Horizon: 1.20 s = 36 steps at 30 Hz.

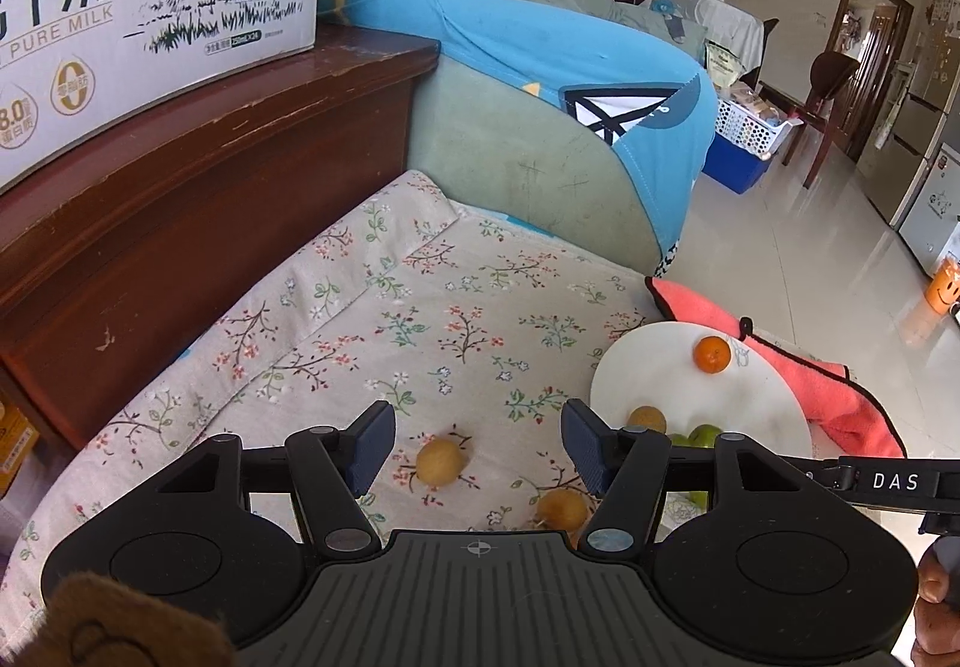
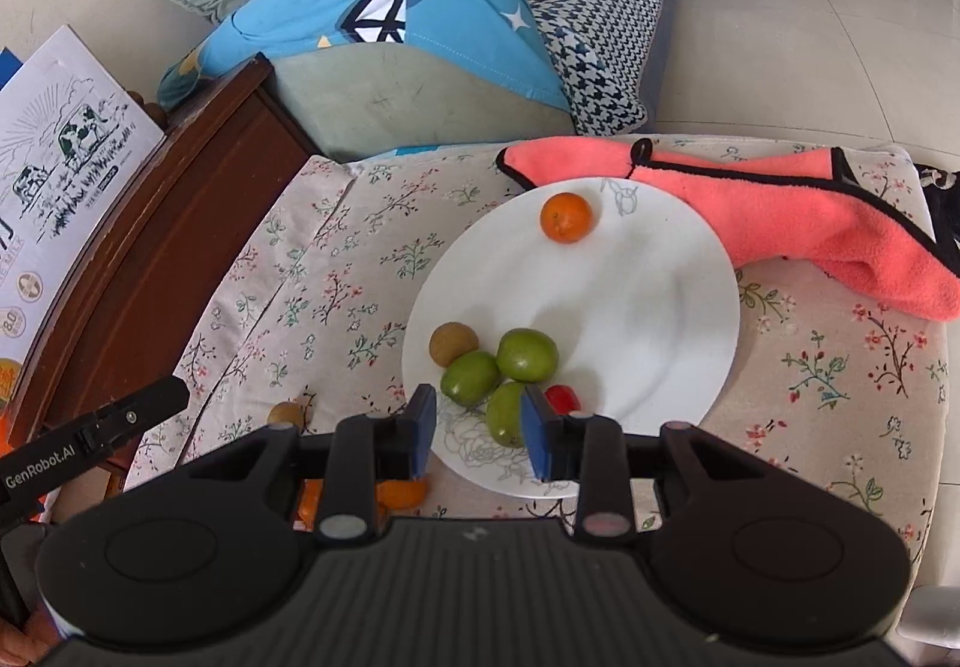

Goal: Organize fruits
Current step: 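Withdraw both grippers from the plate toward the fruit cluster, then grasp a large green jujube with the right gripper while the left gripper grasps a brown kiwi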

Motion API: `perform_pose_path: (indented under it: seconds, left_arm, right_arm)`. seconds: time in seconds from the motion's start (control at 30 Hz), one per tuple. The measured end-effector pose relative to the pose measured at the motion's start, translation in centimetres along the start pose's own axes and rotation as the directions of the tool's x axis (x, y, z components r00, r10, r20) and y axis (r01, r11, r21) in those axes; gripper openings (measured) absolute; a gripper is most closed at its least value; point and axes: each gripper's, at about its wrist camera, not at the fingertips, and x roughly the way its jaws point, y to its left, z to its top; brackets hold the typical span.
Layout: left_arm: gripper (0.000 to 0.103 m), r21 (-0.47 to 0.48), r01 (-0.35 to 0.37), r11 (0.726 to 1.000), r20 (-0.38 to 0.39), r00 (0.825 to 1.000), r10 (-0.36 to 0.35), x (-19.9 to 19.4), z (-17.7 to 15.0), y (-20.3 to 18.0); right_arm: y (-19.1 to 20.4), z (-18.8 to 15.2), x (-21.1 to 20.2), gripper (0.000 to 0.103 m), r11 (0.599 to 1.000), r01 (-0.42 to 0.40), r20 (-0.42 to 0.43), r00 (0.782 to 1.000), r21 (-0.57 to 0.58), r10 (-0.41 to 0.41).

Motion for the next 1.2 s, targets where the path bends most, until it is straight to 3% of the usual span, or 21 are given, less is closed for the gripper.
perform_pose_path:
  seconds: [0.4, 0.57, 0.9, 1.2]
  left_arm:
    - [0.061, -0.016, -0.093, 0.996, -0.054, 0.994, 0.092, 1.1, -1.6, 2.8]
    - [0.061, -0.043, -0.087, 0.995, -0.069, 0.994, 0.083, 3.1, -1.1, 3.3]
    - [0.061, 0.04, -0.07, 0.997, -0.126, 0.989, 0.075, 7.4, -1.6, 2.3]
    - [0.061, 0.091, -0.068, 0.994, -0.129, 0.988, 0.08, 9.6, -1.8, 2.0]
  right_arm:
    - [2.8, -3.5, 0.3, 0.034, 0.988, -0.084, -0.093, 0.993, -0.133, 0.072]
    - [3.9, -4.4, 1.3, 0.038, 0.973, -0.126, -0.151, 0.984, -0.192, 0.097]
    - [5.6, -6.4, 3.2, 0.039, 0.939, -0.14, -0.233, 0.97, -0.315, 0.067]
    - [6.5, -7.4, 4.3, 0.042, 0.905, -0.109, -0.239, 0.971, -0.411, 0.009]
